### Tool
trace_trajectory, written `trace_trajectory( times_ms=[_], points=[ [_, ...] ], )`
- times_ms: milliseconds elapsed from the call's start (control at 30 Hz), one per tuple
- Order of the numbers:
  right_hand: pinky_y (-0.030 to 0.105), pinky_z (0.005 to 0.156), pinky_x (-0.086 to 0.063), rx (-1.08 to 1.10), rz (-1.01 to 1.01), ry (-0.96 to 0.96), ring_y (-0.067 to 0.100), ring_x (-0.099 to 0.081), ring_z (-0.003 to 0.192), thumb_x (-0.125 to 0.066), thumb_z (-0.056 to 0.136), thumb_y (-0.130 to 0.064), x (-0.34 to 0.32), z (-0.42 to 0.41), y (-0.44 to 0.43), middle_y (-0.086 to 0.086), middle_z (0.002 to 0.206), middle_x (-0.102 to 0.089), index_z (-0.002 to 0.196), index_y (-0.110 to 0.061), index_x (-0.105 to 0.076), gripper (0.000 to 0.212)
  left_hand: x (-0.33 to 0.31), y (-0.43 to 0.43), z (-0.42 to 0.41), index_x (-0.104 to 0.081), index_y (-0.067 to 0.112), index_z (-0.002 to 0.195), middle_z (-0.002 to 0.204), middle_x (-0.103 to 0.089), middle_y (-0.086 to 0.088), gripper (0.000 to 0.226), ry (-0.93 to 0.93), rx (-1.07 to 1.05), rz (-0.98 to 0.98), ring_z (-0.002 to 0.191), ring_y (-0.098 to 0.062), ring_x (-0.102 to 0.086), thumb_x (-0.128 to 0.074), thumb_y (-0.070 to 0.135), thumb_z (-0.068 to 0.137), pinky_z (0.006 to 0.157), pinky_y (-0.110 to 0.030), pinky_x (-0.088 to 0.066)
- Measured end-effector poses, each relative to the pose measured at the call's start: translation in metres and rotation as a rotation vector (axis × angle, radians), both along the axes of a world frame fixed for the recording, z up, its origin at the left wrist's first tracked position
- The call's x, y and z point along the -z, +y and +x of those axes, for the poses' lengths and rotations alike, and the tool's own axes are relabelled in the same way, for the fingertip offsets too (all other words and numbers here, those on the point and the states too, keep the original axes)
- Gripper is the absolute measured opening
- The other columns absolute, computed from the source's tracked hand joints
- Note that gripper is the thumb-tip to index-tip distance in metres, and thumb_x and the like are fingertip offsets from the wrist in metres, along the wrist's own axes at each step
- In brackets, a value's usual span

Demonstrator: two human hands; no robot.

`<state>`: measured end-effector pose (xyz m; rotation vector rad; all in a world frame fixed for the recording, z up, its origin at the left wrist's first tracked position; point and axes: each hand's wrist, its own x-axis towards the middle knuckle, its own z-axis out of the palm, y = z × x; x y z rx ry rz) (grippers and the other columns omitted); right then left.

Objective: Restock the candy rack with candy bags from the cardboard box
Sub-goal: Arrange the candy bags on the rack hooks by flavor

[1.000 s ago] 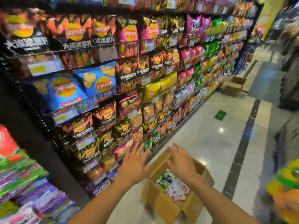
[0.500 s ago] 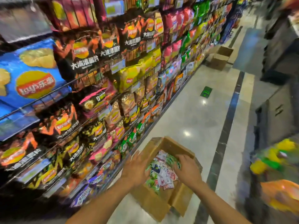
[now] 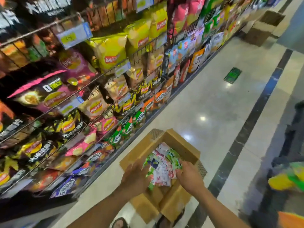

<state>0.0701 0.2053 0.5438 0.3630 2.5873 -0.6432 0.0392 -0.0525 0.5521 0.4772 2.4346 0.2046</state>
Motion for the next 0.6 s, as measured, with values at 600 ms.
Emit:
trace_trajectory(
  times_ms=[600],
  points=[
    [0.041,0.099,-0.054,-0.035,-0.170,-0.276,0.027,-0.057,0.123,-0.051,0.077,-0.032,0.299,-0.026,0.031,0.002,0.136,-0.053,0.145,-0.024,-0.046,0.068,0.276,0.051,-0.050,-0.032,0.028,0.160,0.170,-0.025,-0.009,0.062,-0.178,0.059,-0.126,0.159,-0.033,-0.018,-0.042,0.049,0.102,0.128,-0.051,-0.020]
  ],
)
